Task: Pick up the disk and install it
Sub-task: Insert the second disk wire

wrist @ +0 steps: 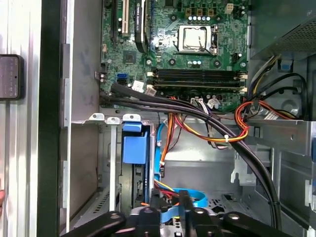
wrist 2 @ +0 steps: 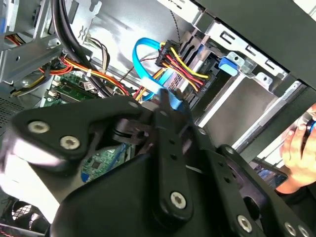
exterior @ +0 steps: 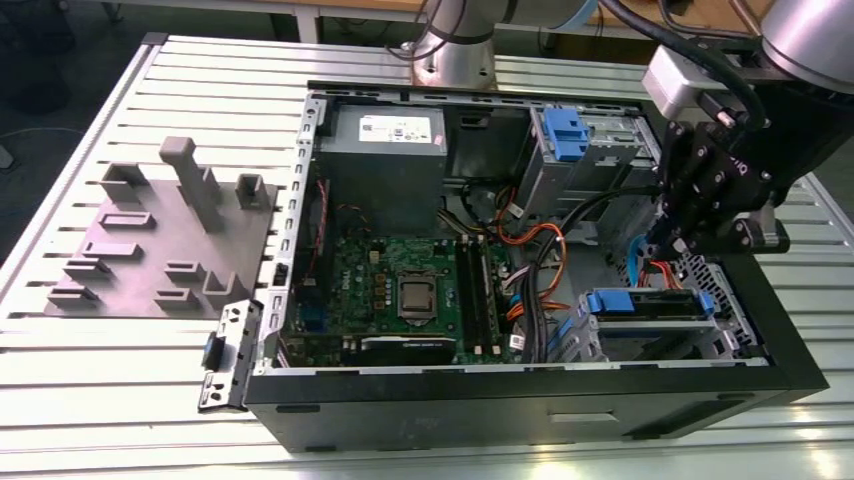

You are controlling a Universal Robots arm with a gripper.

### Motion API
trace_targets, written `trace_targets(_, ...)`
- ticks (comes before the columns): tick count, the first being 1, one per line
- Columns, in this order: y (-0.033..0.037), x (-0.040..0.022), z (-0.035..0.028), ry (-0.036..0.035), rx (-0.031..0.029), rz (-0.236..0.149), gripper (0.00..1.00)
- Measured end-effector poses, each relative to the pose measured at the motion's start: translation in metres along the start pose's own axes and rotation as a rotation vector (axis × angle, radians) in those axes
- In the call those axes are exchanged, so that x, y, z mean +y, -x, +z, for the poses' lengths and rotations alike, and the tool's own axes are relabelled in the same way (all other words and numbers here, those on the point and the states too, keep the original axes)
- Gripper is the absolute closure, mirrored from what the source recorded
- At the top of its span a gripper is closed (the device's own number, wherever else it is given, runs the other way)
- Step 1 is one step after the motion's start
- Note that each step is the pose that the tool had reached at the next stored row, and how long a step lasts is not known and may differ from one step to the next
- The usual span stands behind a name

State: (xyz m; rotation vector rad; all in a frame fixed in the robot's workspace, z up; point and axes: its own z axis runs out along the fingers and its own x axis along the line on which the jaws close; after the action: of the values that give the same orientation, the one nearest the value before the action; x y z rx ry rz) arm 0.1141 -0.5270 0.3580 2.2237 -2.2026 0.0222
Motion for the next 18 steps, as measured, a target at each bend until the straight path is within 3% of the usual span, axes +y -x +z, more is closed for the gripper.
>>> trace_targets(3,0.0000,0.0000,0.0002,0.0000,-0.0002,0.000,0.84)
trace_targets(18,-0.0017,0.0000,0.0007,0.0000,-0.0003,0.000,0.84)
